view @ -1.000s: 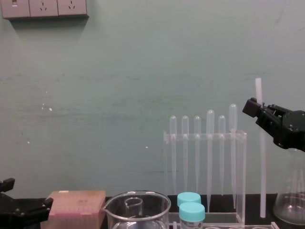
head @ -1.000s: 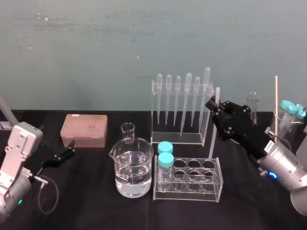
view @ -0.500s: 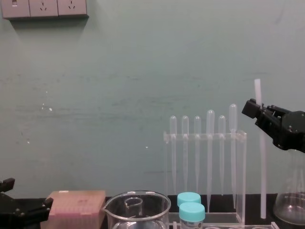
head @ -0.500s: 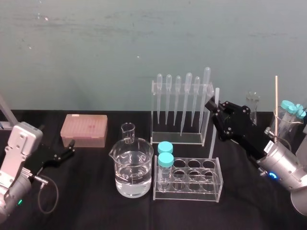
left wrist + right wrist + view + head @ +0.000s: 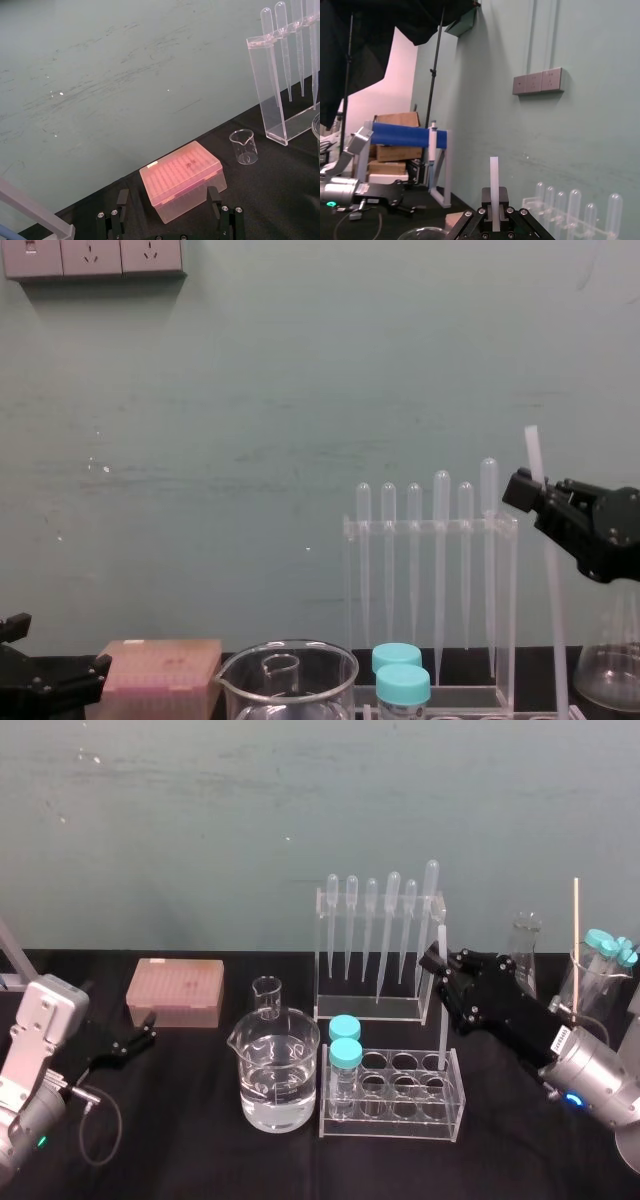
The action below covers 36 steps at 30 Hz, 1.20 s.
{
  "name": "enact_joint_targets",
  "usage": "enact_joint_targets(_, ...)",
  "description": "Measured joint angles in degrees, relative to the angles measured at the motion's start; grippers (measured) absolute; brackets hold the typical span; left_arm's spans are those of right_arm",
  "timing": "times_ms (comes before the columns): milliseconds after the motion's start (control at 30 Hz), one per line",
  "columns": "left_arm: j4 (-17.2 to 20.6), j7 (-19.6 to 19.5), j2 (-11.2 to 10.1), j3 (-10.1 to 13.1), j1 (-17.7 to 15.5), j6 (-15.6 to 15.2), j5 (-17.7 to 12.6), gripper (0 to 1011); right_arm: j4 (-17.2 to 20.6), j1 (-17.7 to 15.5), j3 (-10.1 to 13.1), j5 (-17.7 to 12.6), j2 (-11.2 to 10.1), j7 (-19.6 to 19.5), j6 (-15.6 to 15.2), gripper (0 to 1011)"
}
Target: Pick up the stirring rod with one hand, then place it down.
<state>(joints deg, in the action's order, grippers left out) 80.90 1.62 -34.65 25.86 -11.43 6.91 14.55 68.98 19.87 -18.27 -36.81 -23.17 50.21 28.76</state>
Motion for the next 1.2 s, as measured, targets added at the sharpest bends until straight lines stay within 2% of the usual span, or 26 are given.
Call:
enact_joint_targets(500,0.0,0.0,0.0,0.0,0.0,0.0,0.0,1000,-0.7,-0.4,-1.7,-1.1,-0.4,2.0,-2.3,67)
enact_joint_targets(1200,0.0,0.0,0.0,0.0,0.0,0.0,0.0,1000,-7.8,2.6,-4.9,3.0,0.2,1.7,-3.4,67)
